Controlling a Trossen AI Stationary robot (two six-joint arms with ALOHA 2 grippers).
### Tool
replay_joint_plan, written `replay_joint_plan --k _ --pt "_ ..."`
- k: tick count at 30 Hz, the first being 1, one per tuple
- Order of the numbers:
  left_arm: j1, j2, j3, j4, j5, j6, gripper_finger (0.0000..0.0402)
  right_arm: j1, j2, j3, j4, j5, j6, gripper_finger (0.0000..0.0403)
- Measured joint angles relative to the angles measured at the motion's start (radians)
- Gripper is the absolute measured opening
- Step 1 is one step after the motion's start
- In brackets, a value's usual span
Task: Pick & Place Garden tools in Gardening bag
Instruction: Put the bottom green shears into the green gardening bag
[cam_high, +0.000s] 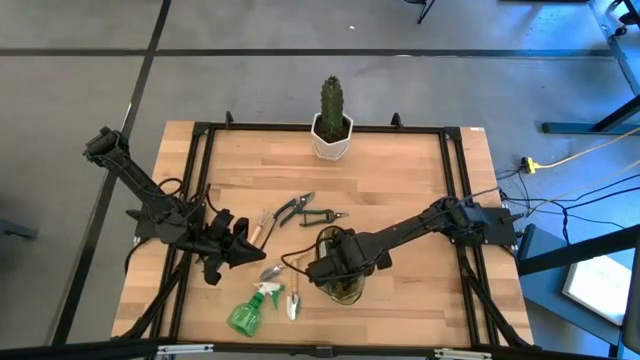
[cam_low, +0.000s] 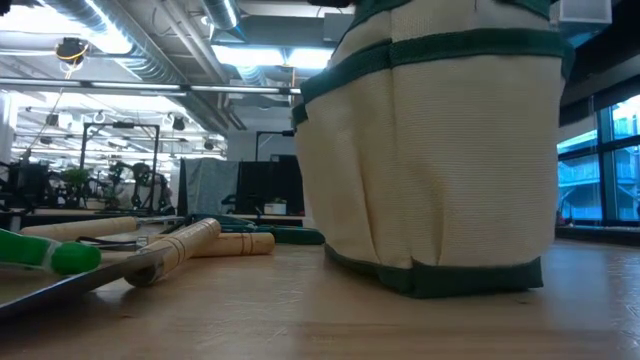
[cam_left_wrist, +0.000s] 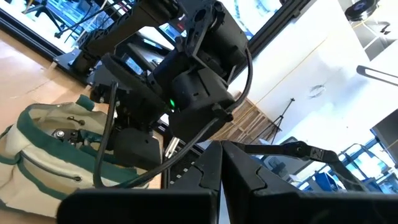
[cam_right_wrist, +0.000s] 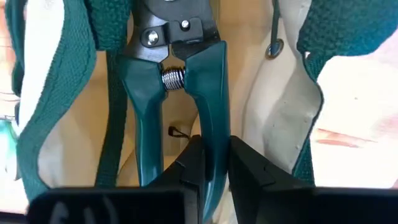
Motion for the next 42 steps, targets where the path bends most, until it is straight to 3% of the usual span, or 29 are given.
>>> replay_joint_plan --k 11,27,33,42 --pt "0.0 0.0 0.0 0.001 0.008 -0.011 0.0001 -0.013 0.0 -0.114 0.134 -0.003 -0.019 0.0047" --pt "-0.006 0.0 0.0 0.0 0.008 -0.024 0.0001 -0.038 0.0 -0.117 0.184 0.038 -0.053 0.0047" --pt "-0.006 0.0 0.0 0.0 0.007 -0.024 0.0001 -0.031 0.0 -0.117 0.292 0.059 -0.097 0.0047" --pt "-0.006 0.0 0.0 0.0 0.007 -0.024 0.0001 -0.031 0.0 -0.117 0.265 0.065 -0.092 0.0047"
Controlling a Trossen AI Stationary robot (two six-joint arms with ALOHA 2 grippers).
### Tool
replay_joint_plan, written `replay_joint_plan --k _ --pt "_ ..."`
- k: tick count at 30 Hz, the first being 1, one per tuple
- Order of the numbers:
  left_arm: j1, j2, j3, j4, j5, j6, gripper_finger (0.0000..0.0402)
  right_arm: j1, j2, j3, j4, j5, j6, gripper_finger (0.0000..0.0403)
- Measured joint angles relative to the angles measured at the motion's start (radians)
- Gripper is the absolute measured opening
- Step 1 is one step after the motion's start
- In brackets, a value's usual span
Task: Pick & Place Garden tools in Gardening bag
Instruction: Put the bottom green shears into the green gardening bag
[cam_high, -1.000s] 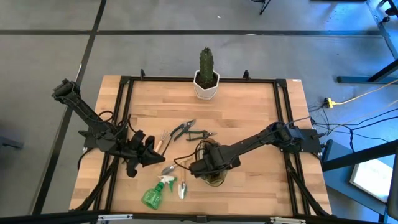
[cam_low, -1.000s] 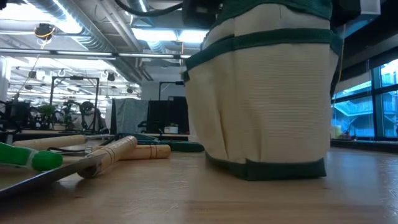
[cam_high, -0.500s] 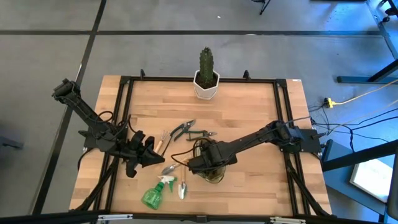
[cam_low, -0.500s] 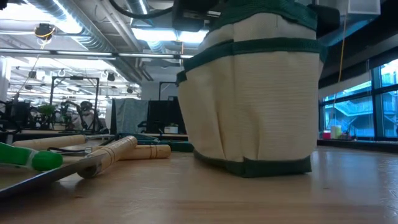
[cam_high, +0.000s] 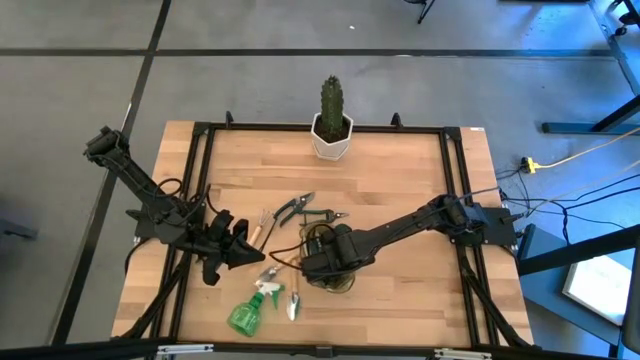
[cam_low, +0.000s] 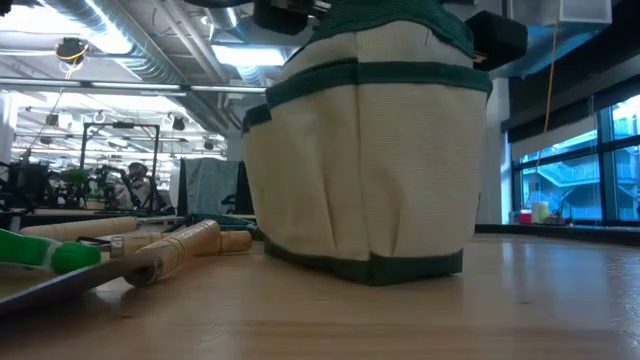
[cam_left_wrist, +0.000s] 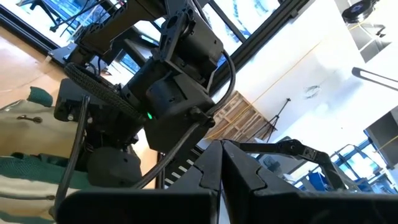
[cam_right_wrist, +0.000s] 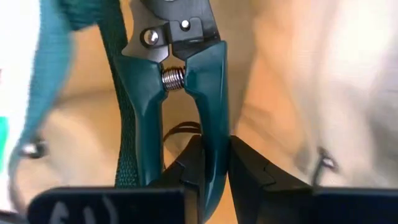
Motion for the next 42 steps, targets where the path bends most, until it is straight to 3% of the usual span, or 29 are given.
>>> replay_joint_plan --k 7,16,27,35,42 --pt "0.0 0.0 0.0 0.0 0.0 -0.001 0.0001 0.0 0.0 0.0 -0.103 -0.016 0.054 0.0047" --pt "0.0 0.0 0.0 0.0 -0.001 0.001 0.0001 0.0 0.0 0.0 0.081 -0.003 0.012 0.0047" --pt "0.0 0.0 0.0 0.0 -0.002 0.0 0.0001 -0.007 0.005 0.0 0.082 0.002 0.002 0.0047" --pt "0.0 0.0 0.0 0.0 -0.002 0.0 0.0001 -0.008 0.064 0.0 0.128 -0.088 -0.002 0.0047" --pt "0.0 0.0 0.0 0.0 0.001 -0.001 0.0001 -0.006 0.069 0.0 0.101 -0.089 -0.003 0.0047"
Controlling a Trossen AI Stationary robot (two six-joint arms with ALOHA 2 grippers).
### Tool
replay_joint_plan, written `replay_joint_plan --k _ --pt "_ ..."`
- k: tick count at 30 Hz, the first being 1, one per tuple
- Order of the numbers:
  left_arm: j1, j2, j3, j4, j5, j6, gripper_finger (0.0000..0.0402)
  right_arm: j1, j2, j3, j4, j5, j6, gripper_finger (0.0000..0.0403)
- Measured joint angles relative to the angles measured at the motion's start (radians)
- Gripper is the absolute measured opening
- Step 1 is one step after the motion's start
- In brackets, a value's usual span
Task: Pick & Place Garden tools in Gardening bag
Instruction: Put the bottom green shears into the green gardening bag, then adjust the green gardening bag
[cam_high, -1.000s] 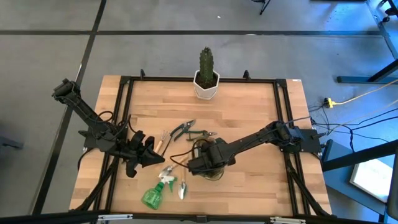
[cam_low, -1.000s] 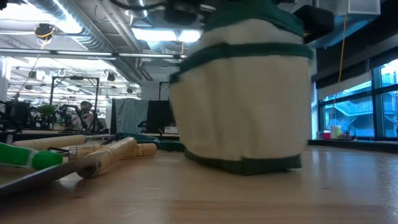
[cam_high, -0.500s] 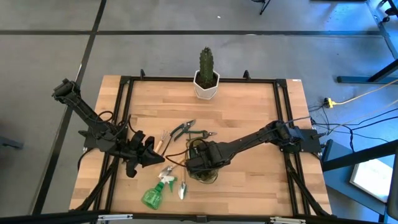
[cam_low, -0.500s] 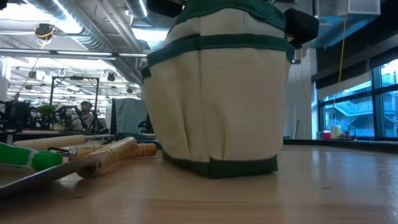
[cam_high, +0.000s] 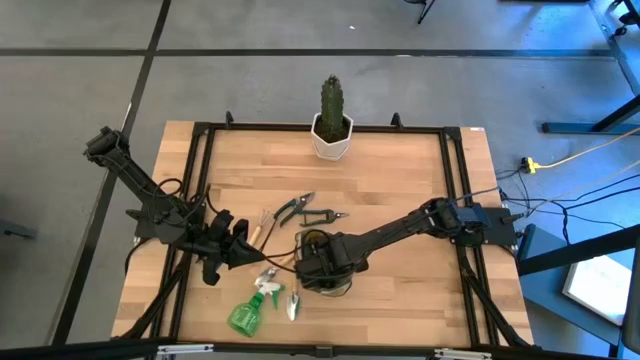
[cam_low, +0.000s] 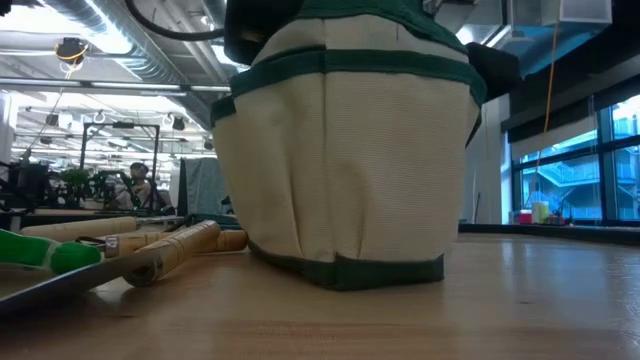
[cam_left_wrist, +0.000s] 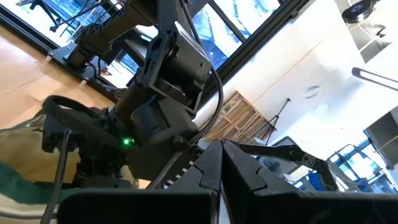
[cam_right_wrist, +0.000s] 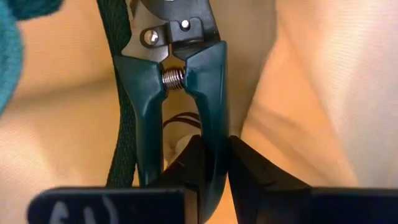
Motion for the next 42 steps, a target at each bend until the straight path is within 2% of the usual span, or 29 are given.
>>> replay_joint_plan --k 12,20,24,38,42 --pt "0.0 0.0 0.0 0.0 0.0 0.0 0.0001 -0.001 0.0 0.0 0.0 0.0 -0.027 0.0047" --pt "0.0 0.0 0.0 0.0 -0.001 0.0 0.0001 -0.001 0.0 0.0 0.0 -0.003 -0.029 0.0157" --pt "0.0 0.0 0.0 0.0 -0.001 0.0 0.0001 -0.001 0.0 0.0 0.005 -0.003 -0.029 0.0186" --pt "0.0 0.0 0.0 0.0 -0.001 0.0 0.0001 -0.022 -0.001 0.131 -0.105 0.093 -0.118 0.0188" --pt "0.0 0.0 0.0 0.0 -0.001 0.0 0.0001 -0.029 -0.002 0.158 -0.158 0.083 -0.146 0.0194"
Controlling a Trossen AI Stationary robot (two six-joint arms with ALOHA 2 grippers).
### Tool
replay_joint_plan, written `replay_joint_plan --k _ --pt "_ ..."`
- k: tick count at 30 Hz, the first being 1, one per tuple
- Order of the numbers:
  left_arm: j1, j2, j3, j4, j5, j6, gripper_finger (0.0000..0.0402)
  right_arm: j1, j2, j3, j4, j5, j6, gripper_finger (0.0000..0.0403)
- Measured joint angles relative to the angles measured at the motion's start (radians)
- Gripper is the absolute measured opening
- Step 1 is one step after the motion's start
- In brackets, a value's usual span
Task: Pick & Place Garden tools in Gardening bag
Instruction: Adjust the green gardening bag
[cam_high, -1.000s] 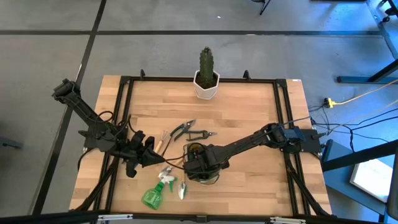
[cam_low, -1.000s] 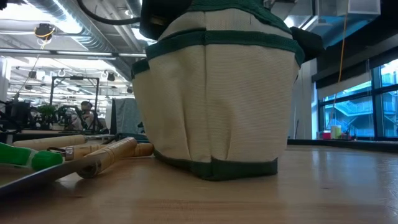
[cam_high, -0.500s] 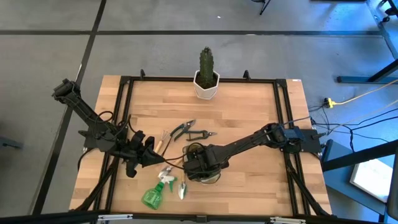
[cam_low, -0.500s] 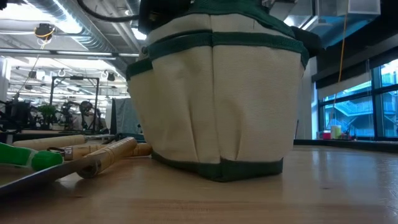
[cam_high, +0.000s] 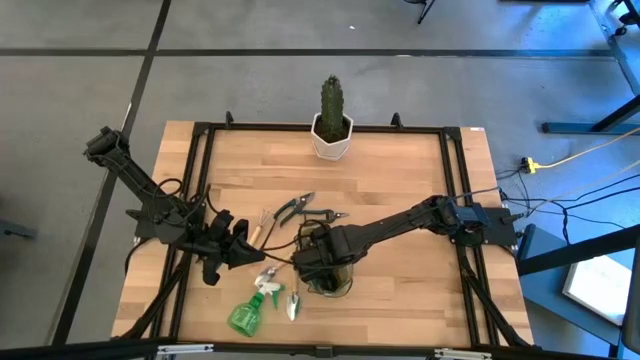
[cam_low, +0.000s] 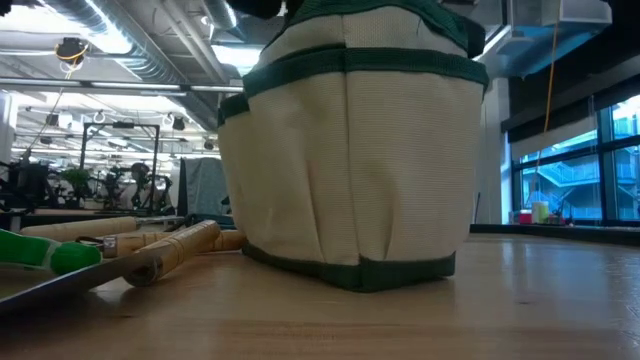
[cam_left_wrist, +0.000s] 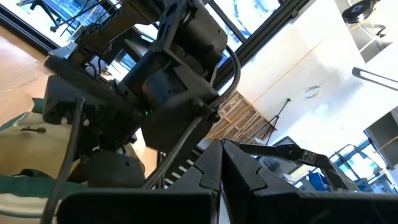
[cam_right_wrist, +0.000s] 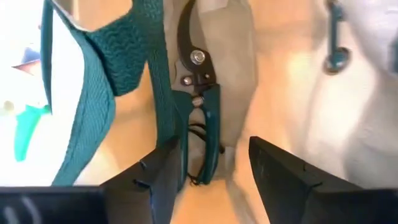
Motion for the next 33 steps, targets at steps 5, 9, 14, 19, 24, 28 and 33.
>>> replay_joint_plan --k 5,9,14,19,24,28,33 --pt "0.0 0.0 0.0 0.0 0.0 0.0 0.0001 -0.007 0.0 0.0 -0.014 -0.027 -0.015 0.0218" --pt "0.0 0.0 0.0 0.0 0.0 0.0 0.0001 -0.006 0.0 0.0 -0.003 -0.037 -0.018 0.0251" --pt "0.0 0.0 0.0 0.0 0.0 0.001 0.0001 -0.007 0.0 0.0 -0.003 -0.038 -0.026 0.0294" --pt "0.0 0.0 0.0 0.0 0.0 0.0 0.0001 -0.007 -0.005 0.0 0.008 -0.037 -0.058 0.0317" --pt "0.0 0.0 0.0 0.0 0.0 0.0 0.0001 -0.019 -0.02 0.04 0.025 -0.032 -0.107 0.0318" --pt "0.0 0.0 0.0 0.0 0.0 0.0 0.0001 -0.034 -0.027 0.11 0.007 -0.014 -0.141 0.0318" --pt "0.0 0.0 0.0 0.0 0.0 -0.005 0.0001 -0.044 -0.05 0.162 0.001 -0.014 -0.195 0.0318"
